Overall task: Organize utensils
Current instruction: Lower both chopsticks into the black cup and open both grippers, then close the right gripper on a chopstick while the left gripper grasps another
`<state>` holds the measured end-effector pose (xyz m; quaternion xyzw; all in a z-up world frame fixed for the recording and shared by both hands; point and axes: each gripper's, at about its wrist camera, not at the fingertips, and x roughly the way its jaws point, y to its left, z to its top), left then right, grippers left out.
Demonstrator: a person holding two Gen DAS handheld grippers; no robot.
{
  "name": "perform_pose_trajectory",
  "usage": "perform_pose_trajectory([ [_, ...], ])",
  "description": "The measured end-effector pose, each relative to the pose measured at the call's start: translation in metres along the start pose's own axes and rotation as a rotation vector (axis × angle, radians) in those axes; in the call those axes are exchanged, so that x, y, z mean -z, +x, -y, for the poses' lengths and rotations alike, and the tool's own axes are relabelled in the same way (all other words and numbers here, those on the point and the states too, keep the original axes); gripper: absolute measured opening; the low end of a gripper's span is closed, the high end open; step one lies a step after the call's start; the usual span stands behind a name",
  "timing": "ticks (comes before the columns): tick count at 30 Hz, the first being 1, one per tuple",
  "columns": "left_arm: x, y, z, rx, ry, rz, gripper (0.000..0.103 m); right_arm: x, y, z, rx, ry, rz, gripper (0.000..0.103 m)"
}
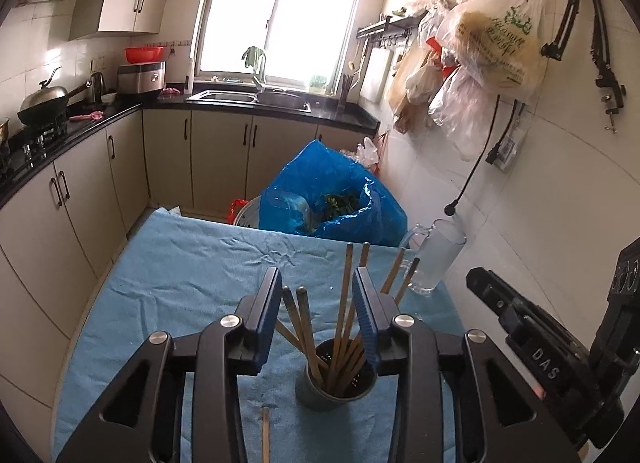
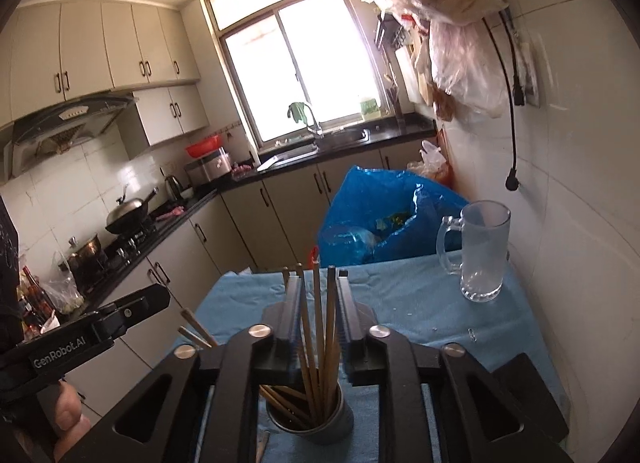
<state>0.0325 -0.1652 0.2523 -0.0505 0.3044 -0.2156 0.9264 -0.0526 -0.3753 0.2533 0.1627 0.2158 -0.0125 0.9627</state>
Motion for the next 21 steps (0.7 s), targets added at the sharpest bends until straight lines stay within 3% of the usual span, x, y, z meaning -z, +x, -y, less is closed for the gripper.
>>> perform_pose_trajectory([
  [4, 0.008, -0.027, -0.006, 0.002, -0.007, 0.037, 0.051, 0.002, -0.025, 0.003, -0.001, 0.029, 0.031, 0.041],
  [6, 0.016, -0.04, -0.012, -0.016, -0.01, 0.058, 0.063, 0.009, -0.039, 0.006, 0.013, 0.039, 0.047, 0.063],
  [9, 0.038, -0.057, -0.032, -0.058, -0.019, 0.07, 0.07, 0.03, -0.052, 0.011, 0.029, 0.061, 0.039, 0.083],
  [13, 0.076, -0.058, -0.067, -0.113, -0.062, 0.013, 0.074, 0.066, -0.051, 0.016, 0.039, 0.084, -0.03, 0.085],
  [19, 0.158, -0.023, -0.124, -0.281, -0.098, -0.164, 0.074, 0.134, -0.02, 0.018, 0.052, 0.112, -0.204, 0.085],
  [21, 0.183, -0.011, -0.142, -0.297, -0.126, -0.225, 0.074, 0.149, -0.01, 0.016, 0.043, 0.117, -0.257, 0.085],
])
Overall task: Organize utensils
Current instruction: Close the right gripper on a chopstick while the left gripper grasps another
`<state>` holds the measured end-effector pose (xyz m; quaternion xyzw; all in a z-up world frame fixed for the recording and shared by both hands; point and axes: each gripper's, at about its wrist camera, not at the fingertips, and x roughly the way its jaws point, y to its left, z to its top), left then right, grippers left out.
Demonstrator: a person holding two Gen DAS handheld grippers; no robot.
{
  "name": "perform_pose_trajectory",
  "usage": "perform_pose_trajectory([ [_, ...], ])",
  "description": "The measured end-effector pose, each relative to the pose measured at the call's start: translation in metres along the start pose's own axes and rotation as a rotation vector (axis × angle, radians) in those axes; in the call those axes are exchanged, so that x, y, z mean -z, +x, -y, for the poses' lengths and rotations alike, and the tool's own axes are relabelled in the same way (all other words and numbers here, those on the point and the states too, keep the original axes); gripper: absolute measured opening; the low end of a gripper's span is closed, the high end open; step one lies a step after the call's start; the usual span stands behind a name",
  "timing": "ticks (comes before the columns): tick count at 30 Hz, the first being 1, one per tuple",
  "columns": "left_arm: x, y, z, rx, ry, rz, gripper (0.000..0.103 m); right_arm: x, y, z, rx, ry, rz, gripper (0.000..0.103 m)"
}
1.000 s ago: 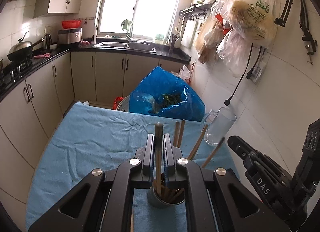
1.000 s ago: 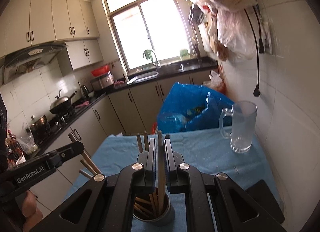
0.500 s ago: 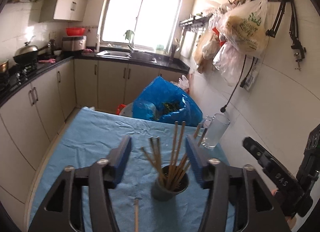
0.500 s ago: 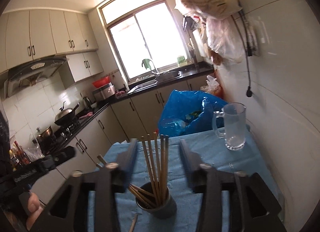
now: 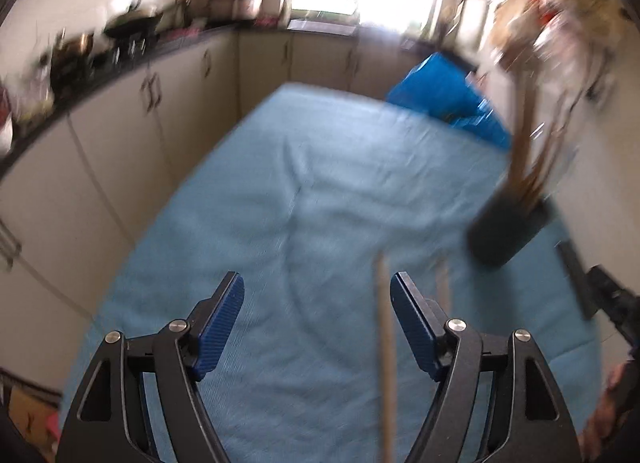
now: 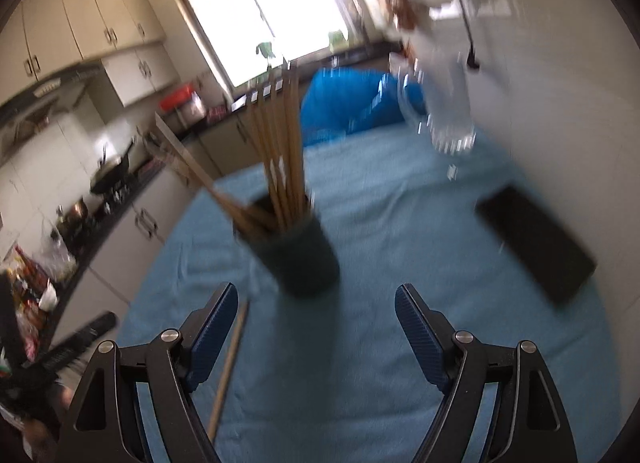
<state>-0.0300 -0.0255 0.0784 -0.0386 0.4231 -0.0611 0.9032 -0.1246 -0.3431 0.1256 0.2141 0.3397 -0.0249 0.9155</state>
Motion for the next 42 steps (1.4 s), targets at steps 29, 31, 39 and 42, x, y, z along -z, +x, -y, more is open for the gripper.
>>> perform_pose_trajectory([
  [29, 0.039, 0.043, -0.023, -0.037, 0.004, -0.047, 0.08, 0.039, 0.148, -0.113, 0.086, -0.231, -0.318, 0.027],
  [31, 0.039, 0.043, -0.023, -0.037, 0.003, -0.046, 0.08, 0.041, 0.15, -0.112, 0.089, -0.241, -0.313, 0.021],
  [39, 0.035, 0.042, -0.017, -0.006, 0.008, -0.089, 0.08, 0.04, 0.119, -0.079, 0.05, -0.195, -0.31, 0.01],
  [42, 0.025, 0.044, 0.0, 0.068, 0.023, -0.122, 0.08, 0.041, 0.103, -0.062, 0.04, -0.158, -0.295, 0.01],
])
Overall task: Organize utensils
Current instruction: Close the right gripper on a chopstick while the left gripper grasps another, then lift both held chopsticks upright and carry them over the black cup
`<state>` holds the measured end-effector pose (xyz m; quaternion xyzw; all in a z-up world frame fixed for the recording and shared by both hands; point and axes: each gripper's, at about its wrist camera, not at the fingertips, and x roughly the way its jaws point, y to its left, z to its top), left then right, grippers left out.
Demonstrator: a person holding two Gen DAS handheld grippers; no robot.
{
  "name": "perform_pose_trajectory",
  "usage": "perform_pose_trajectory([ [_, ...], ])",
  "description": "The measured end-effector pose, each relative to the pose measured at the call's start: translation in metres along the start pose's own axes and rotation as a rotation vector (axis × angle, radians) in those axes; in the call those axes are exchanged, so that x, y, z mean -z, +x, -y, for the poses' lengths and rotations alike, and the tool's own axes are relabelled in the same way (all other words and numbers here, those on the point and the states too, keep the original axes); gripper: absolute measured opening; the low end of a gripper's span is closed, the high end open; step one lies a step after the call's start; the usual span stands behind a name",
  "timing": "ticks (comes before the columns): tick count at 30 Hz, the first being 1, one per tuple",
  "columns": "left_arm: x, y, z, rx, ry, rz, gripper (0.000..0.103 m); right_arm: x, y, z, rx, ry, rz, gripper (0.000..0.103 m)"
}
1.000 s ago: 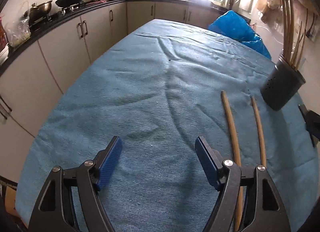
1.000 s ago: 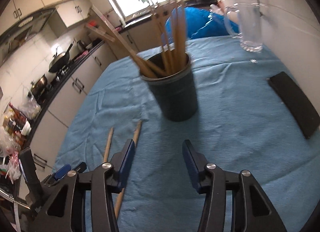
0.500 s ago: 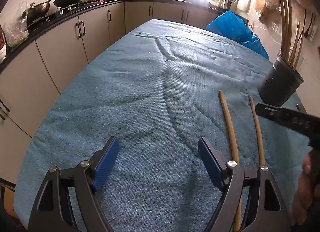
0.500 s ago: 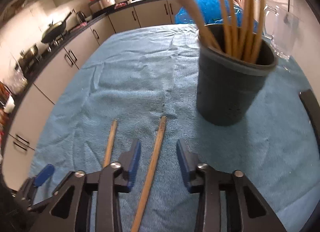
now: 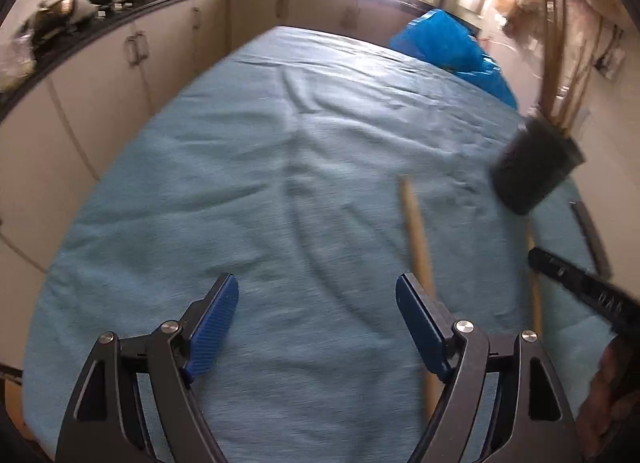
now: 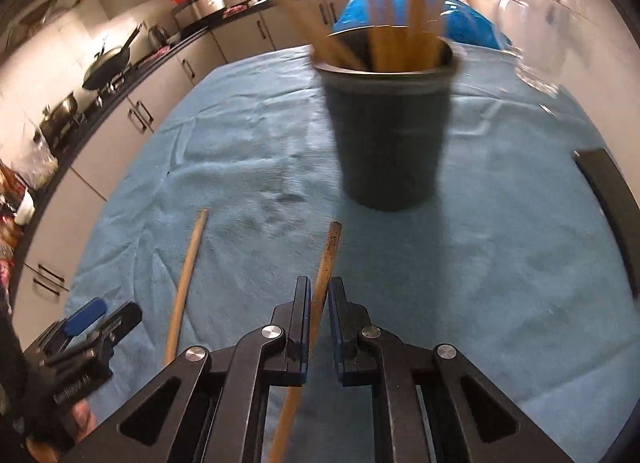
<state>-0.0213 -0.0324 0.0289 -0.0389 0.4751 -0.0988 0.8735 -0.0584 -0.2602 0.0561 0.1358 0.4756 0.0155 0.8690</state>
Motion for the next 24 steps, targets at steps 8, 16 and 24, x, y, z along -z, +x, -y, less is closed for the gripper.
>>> perform_pose_trajectory([
  [8, -0.034, 0.04, 0.058, -0.012, 0.094, -0.109, 0.054, 0.005, -0.013, 0.022, -0.025, 0.051, 0.022, 0.01],
  [16, -0.041, 0.051, 0.082, -0.134, 0.161, -0.081, 0.012, 0.008, -0.022, 0.035, -0.05, 0.061, 0.039, 0.01],
  [24, -0.028, 0.037, 0.062, -0.06, 0.113, -0.116, 0.007, 0.002, -0.019, 0.033, -0.059, 0.056, 0.005, 0.016],
])
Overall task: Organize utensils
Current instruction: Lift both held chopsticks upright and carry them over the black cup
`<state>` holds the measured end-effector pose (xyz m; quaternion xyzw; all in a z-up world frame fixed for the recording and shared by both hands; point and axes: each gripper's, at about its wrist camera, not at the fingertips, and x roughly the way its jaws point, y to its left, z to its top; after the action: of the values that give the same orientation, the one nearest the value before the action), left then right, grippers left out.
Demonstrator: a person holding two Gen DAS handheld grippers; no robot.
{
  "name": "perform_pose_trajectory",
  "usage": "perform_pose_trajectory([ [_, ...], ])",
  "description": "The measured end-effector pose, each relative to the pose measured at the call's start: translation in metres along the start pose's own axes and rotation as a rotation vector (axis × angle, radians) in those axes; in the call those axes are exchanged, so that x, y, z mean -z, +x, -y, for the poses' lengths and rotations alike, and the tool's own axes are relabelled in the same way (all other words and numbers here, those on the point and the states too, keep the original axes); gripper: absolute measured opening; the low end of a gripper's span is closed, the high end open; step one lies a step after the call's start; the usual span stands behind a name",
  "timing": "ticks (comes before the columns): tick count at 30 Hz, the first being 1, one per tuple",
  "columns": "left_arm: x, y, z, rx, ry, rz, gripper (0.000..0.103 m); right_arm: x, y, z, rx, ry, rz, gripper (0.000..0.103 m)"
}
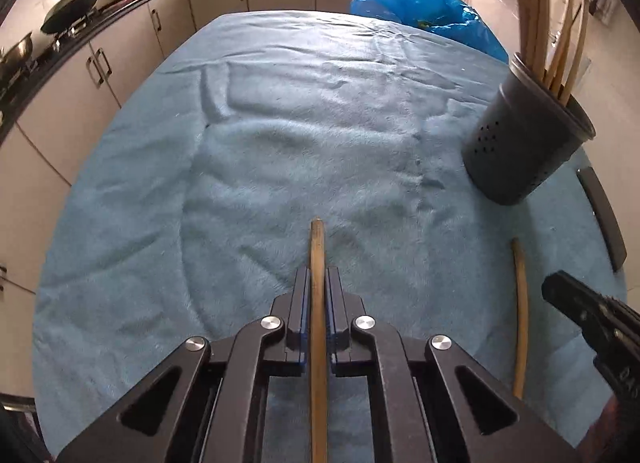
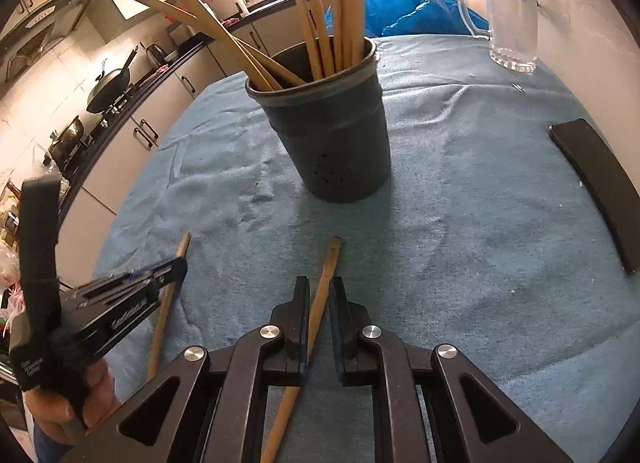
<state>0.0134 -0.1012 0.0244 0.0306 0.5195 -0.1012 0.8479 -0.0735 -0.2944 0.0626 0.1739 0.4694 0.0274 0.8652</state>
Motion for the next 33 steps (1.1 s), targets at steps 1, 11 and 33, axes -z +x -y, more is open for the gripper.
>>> perform_pose_trajectory([
  [1, 0.002, -0.001, -0.003, 0.006, -0.006, -0.002, 0.007, -0.002, 0.002, 0.001, -0.001, 0.004, -0.005, 0.02],
  [11, 0.0, 0.001, -0.016, 0.038, -0.014, -0.005, 0.007, -0.006, 0.029, -0.011, 0.072, -0.016, -0.087, 0.029],
  [33, 0.001, -0.155, -0.014, 0.156, 0.01, 0.365, 0.007, 0.005, -0.123, -0.051, -0.095, -0.12, 0.391, 0.008],
])
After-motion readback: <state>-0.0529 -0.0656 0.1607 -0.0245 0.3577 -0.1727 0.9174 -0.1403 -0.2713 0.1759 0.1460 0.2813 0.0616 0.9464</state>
